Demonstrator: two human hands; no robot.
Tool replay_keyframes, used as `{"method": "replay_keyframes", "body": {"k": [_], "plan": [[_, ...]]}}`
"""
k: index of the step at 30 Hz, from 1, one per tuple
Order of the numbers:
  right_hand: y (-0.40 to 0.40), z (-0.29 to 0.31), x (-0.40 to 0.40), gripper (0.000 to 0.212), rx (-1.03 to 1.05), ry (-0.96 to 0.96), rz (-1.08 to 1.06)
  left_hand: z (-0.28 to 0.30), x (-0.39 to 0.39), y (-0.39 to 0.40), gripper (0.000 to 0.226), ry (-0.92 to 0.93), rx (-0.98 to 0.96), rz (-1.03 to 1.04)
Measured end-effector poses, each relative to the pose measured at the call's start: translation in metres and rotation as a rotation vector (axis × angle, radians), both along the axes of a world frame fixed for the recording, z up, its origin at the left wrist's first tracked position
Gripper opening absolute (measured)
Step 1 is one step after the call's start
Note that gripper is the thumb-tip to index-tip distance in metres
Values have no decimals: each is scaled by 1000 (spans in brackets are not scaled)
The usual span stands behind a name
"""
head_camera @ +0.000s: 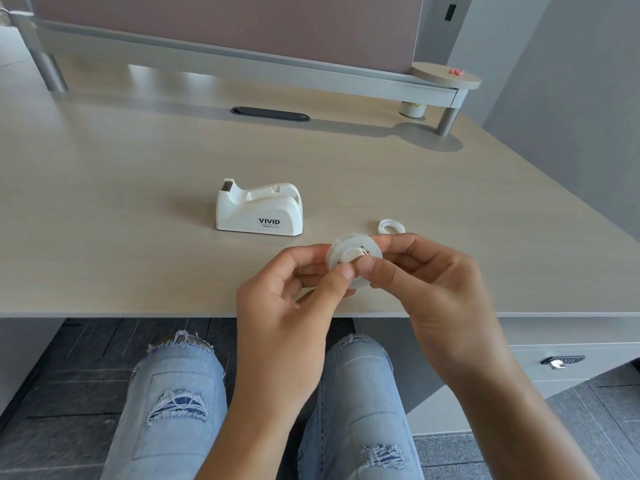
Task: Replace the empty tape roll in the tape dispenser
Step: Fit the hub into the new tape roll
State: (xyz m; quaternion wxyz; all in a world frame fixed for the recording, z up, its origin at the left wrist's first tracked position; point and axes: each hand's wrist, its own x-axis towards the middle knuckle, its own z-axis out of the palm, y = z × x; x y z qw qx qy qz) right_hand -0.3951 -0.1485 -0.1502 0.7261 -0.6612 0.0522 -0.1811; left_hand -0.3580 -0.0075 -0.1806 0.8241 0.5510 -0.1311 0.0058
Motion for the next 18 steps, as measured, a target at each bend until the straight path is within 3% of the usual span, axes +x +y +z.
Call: {"method": "replay_keyframes", "body": {"k": [18], "plan": [[2, 0, 0, 19, -8, 49, -19, 1, -1, 1, 14, 80, -11, 58]]}}
